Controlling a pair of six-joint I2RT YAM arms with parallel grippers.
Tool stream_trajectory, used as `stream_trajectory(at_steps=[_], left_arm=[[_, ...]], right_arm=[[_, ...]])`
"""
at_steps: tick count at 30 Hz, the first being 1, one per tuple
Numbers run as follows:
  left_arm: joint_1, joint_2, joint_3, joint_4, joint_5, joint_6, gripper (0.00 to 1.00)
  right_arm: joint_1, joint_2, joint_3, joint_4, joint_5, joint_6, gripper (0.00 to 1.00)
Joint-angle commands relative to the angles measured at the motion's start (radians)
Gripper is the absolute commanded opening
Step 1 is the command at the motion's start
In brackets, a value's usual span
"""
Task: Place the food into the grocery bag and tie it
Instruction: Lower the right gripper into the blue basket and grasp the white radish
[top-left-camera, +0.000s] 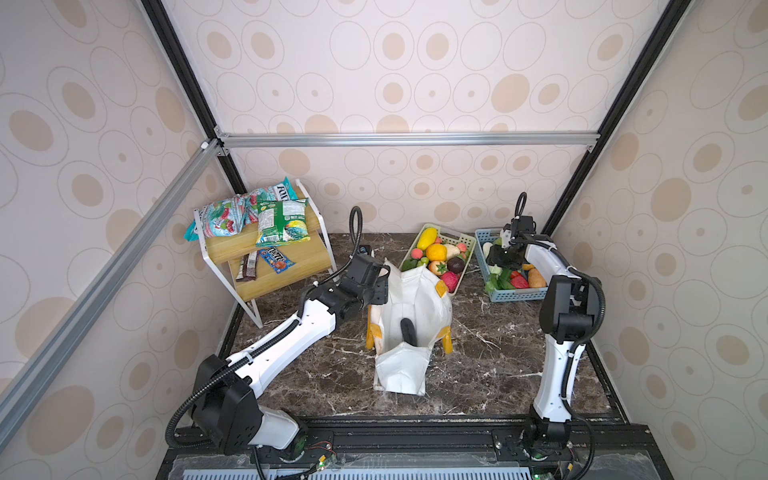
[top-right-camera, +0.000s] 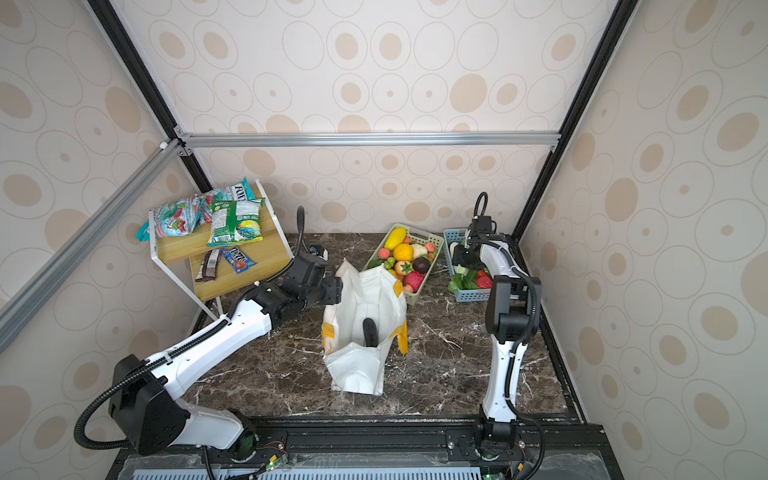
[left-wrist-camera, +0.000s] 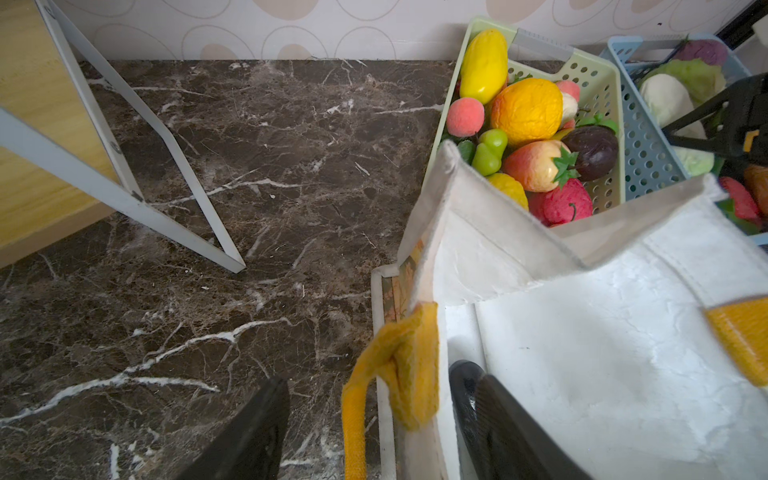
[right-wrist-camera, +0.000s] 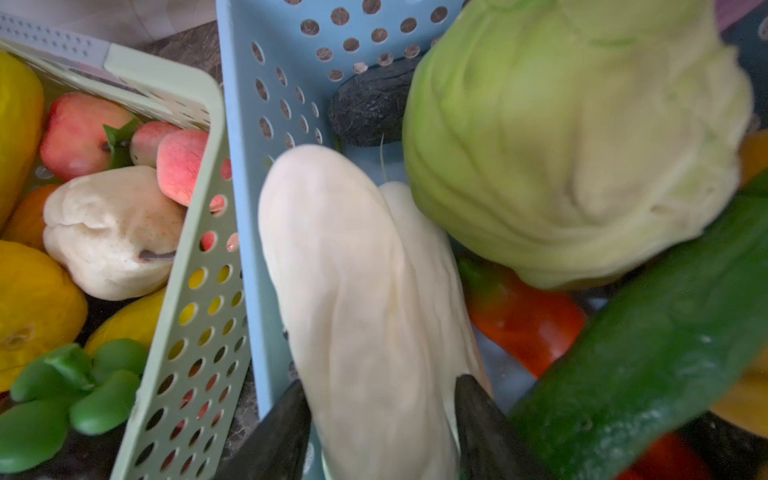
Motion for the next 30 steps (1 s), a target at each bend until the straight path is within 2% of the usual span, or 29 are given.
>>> stream_trajectory(at_steps=[1,4,10,13,20,30], left_arm=[[0.007,-0.026,0.025,-0.019,-0.010,0.003,0.72],[0.006,-0.025,0.025,-0.017,-0.007,0.002,0.71],[0.007,-0.028,0.027,-0.017,-0.010,0.004,0.72],[0.007,-0.029,0.028,-0.015,-0.009,0.003,0.72],[0.007,-0.031,0.028,-0.010,-0.001,0.005,0.72],[0.006,-0.029,0.029,-0.002,0.016,0.007,0.72]], right_arm=[[-0.004,0.040,0.023,-0.032,0.001,-0.009,0.60],[-0.005,0.050,0.024,-0.031,-0.008,-0.013,0.61],[-0.005,0.021,0.004,-0.015,-0.006,-0.011,0.49],[-0.005,-0.007,-0.003,-0.011,-0.007,-0.012,0.47],[-0.004,-0.087,-0.025,-0.019,-0.004,-0.009,0.47],[-0.002,-0.258,-0.139,-0.005,-0.051,0.018,0.46]])
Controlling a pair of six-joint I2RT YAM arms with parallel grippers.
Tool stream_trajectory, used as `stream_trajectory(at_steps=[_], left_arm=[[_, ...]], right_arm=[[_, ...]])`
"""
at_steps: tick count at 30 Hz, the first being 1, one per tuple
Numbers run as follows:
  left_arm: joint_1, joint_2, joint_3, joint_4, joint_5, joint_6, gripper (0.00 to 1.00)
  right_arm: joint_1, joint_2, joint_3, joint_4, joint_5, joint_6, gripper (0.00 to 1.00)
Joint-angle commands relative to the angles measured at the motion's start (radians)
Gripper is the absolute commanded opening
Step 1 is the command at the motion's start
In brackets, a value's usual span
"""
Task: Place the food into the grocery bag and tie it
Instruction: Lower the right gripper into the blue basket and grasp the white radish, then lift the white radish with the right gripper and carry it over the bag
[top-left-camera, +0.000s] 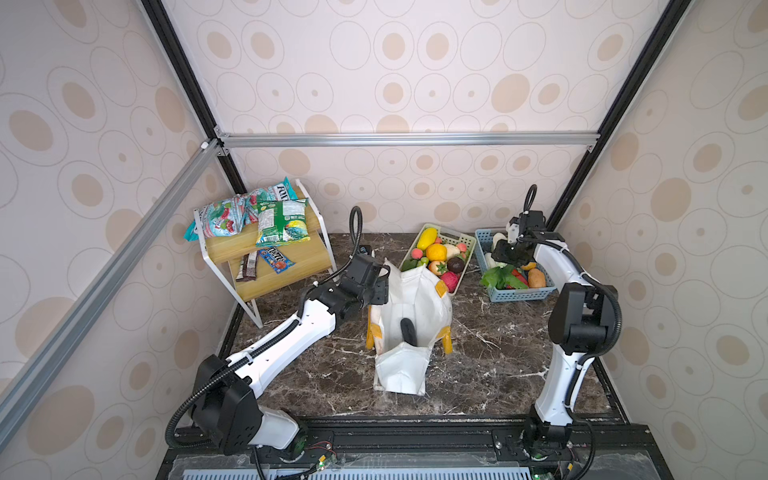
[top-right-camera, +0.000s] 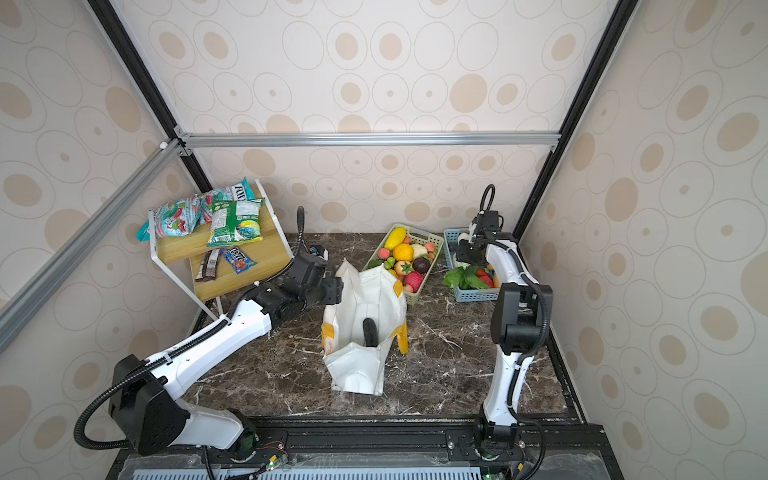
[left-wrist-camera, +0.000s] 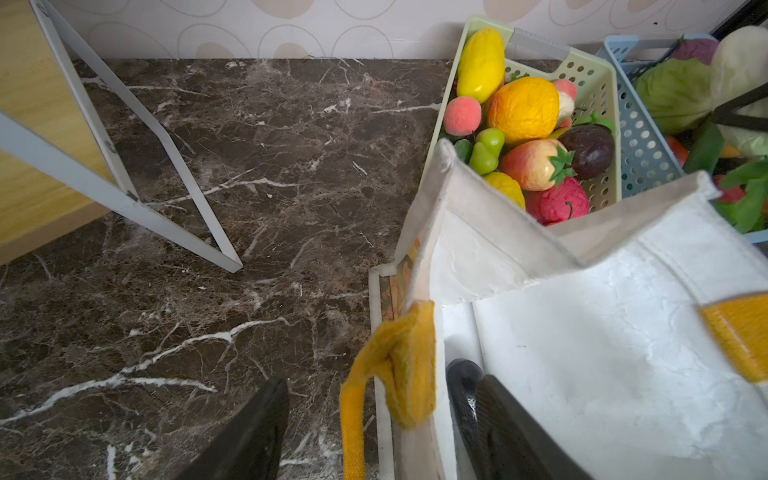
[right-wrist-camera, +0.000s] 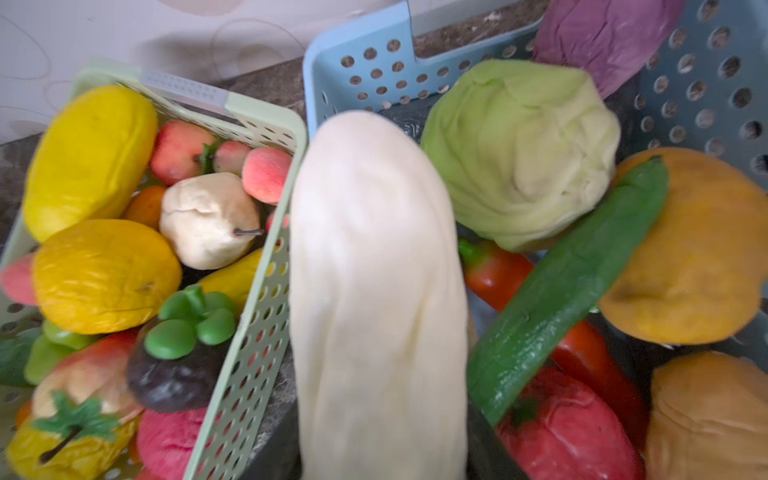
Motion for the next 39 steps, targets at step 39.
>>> stream_trajectory(at_steps=[39], left_arm=[[0.007,-0.036,-0.024,0.051,0.035,0.013,0.72]], right_arm=[[0.326,-0.740,-0.475,0.019,-0.023,0.183,0.46]])
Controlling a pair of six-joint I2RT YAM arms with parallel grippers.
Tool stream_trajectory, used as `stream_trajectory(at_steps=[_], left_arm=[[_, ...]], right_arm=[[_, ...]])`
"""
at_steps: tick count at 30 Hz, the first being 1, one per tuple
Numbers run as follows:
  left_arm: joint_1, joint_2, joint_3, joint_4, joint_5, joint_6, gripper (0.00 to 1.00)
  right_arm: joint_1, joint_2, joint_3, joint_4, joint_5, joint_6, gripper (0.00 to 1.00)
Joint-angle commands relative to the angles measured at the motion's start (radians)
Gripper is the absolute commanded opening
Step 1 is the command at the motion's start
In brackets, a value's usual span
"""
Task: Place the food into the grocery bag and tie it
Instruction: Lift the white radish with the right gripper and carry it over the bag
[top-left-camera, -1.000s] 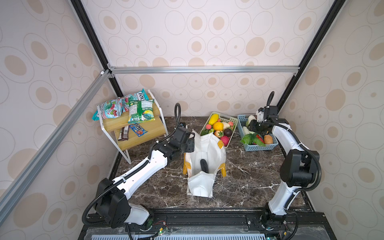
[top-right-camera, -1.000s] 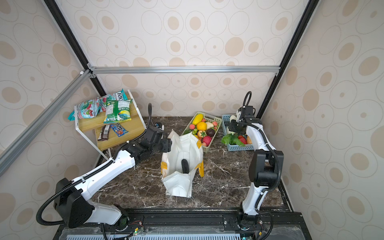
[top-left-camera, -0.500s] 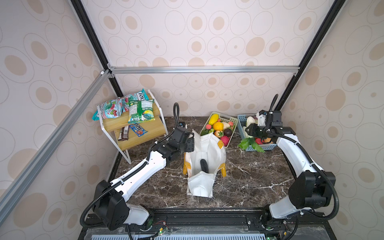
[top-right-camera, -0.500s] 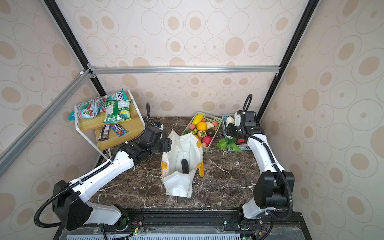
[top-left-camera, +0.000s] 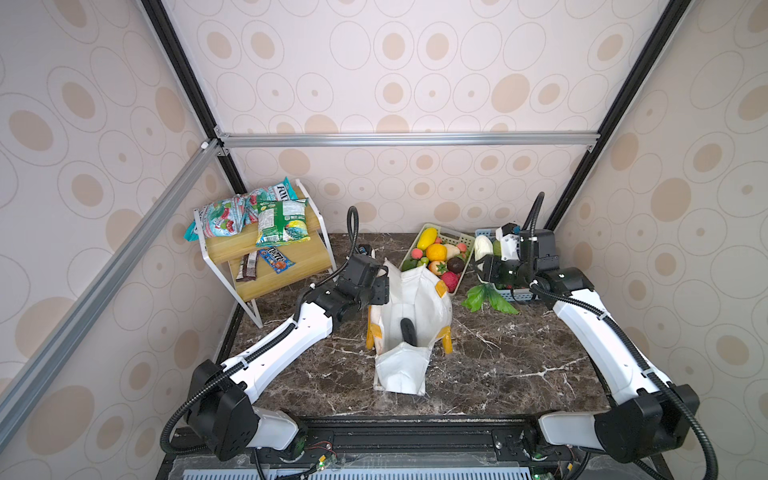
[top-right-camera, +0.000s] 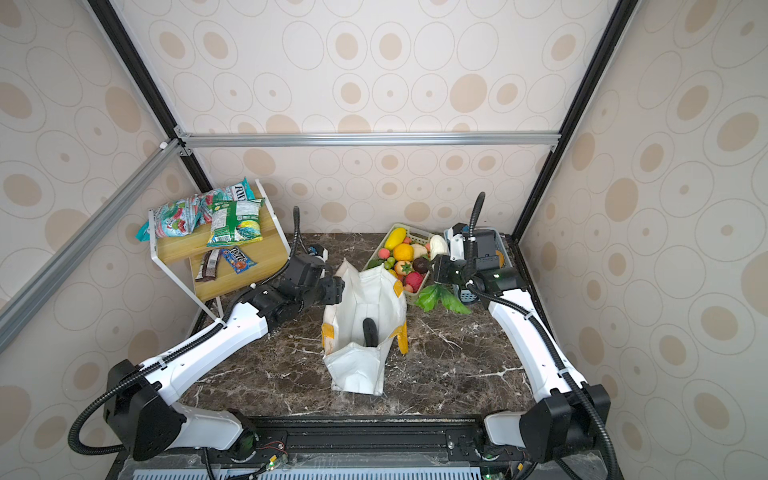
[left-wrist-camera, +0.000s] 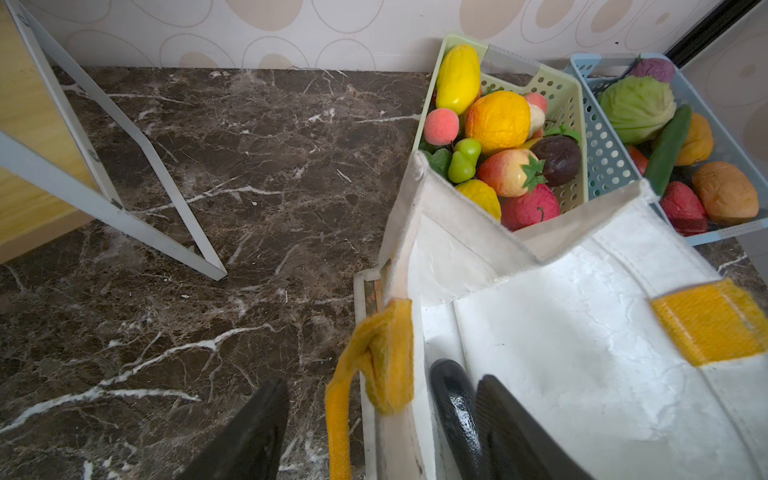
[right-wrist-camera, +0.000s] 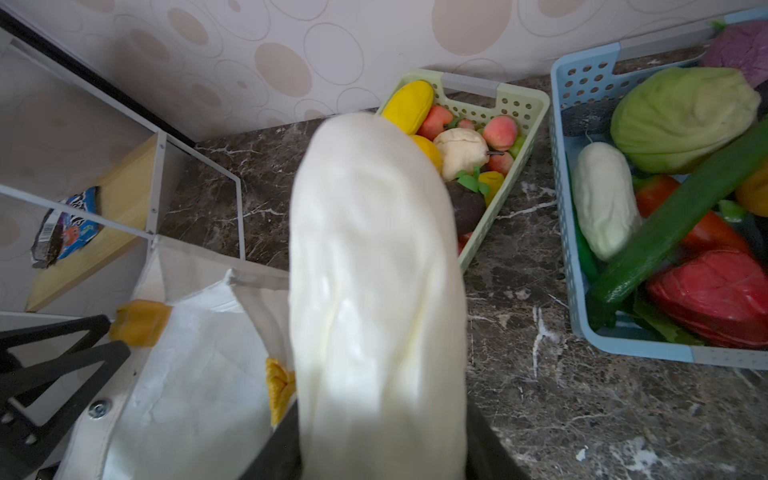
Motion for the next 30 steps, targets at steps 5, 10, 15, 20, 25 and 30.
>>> stream_trajectory(at_steps=[5,10,15,20,25,30], left_arm=[[0.006,-0.002,-0.004,0.018,0.003,0.011,0.72],[0.007,-0.002,-0.001,0.019,0.002,0.011,0.72],[0.006,-0.002,-0.004,0.019,0.001,0.010,0.72],[0.006,-0.007,-0.010,0.023,0.005,0.003,0.72],[0.007,-0.015,-0.013,0.020,0.007,0.001,0.72],[0.006,-0.024,-0.023,0.023,0.008,-0.003,0.72]], right_arm=[[0.113,-0.069,-0.013,-0.026,0.036,0.041,0.46],[0.192,-0.096,-0.026,-0.017,0.045,0.071,0.46],[0.273,-0.109,-0.038,-0.017,0.077,0.087,0.46],[0.352,-0.099,-0.045,-0.003,0.097,0.104,0.46],[0.422,-0.072,-0.035,0.000,0.123,0.110,0.46],[0.486,-0.049,-0.051,0.032,0.127,0.140,0.47]])
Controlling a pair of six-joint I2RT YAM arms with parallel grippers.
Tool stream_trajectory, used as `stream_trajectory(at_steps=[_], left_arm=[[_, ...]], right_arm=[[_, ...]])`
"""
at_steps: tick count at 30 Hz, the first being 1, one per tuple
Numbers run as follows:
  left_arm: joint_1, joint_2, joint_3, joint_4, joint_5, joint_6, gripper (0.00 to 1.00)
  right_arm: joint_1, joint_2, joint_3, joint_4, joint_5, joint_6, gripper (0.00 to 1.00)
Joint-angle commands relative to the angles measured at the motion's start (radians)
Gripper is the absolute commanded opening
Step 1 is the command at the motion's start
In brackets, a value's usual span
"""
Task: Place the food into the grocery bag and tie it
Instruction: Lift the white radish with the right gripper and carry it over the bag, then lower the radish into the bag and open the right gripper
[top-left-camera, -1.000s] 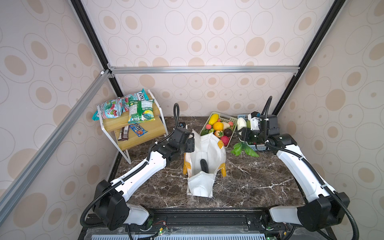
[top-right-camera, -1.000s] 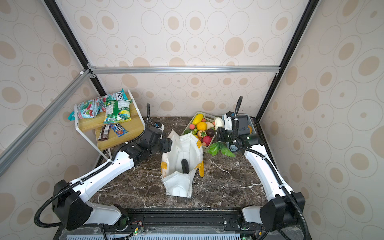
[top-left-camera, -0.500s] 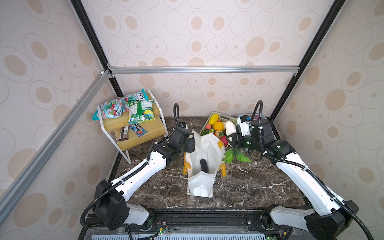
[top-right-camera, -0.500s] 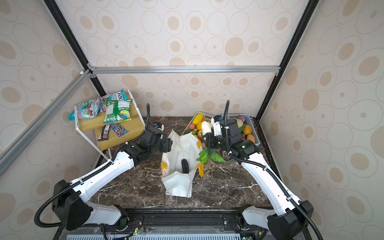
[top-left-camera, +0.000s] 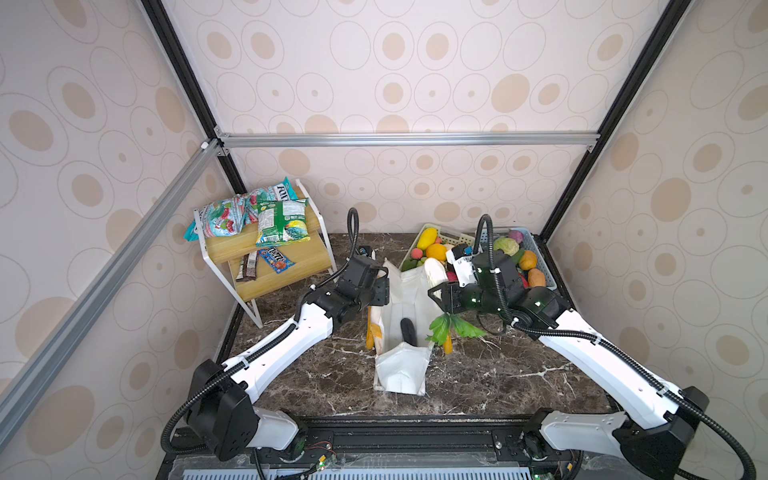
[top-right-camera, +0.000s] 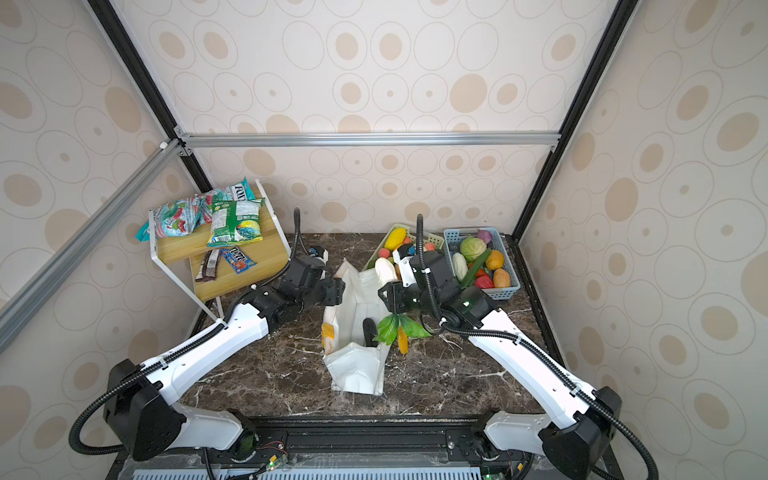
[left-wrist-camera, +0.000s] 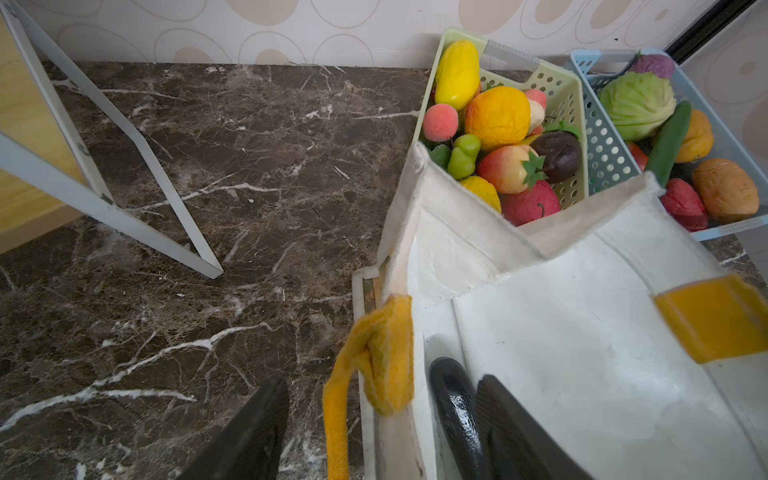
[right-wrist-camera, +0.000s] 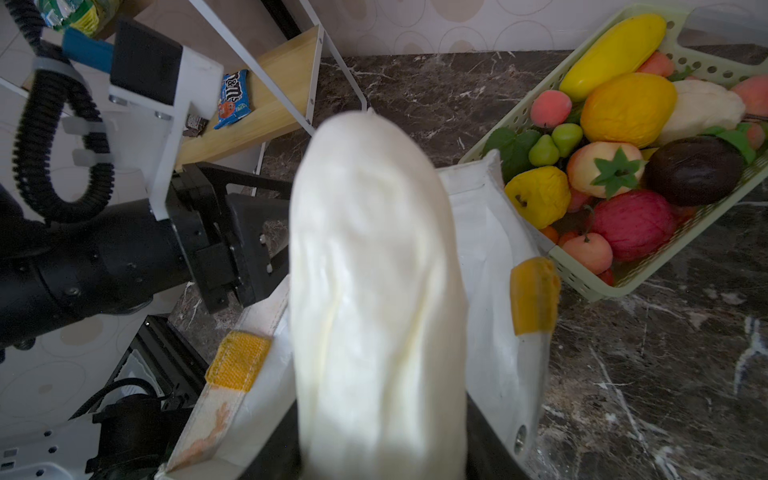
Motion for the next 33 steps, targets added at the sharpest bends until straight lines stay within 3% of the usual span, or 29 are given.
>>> stream_trajectory(at_steps=[1,12,29,33], left_arm=[[0.007,-0.026,-0.009,0.009,0.001,-0.004,0.72],[0.007,-0.032,-0.021,0.019,0.018,-0.006,0.72],[-0.001,0.018,0.009,0.018,0.061,-0.017,0.72],[-0.004,0.019,0.001,0.036,0.085,-0.024,0.66]], right_arm=[[0.041,0.022,-0.018,0.029,0.016,0.032,0.47],[0.136,0.121,-0.016,0.049,0.019,0.039,0.47],[0.141,0.227,-0.085,0.058,0.017,0.036,0.47],[0.138,0.285,-0.058,0.049,0.037,0.040,0.48]])
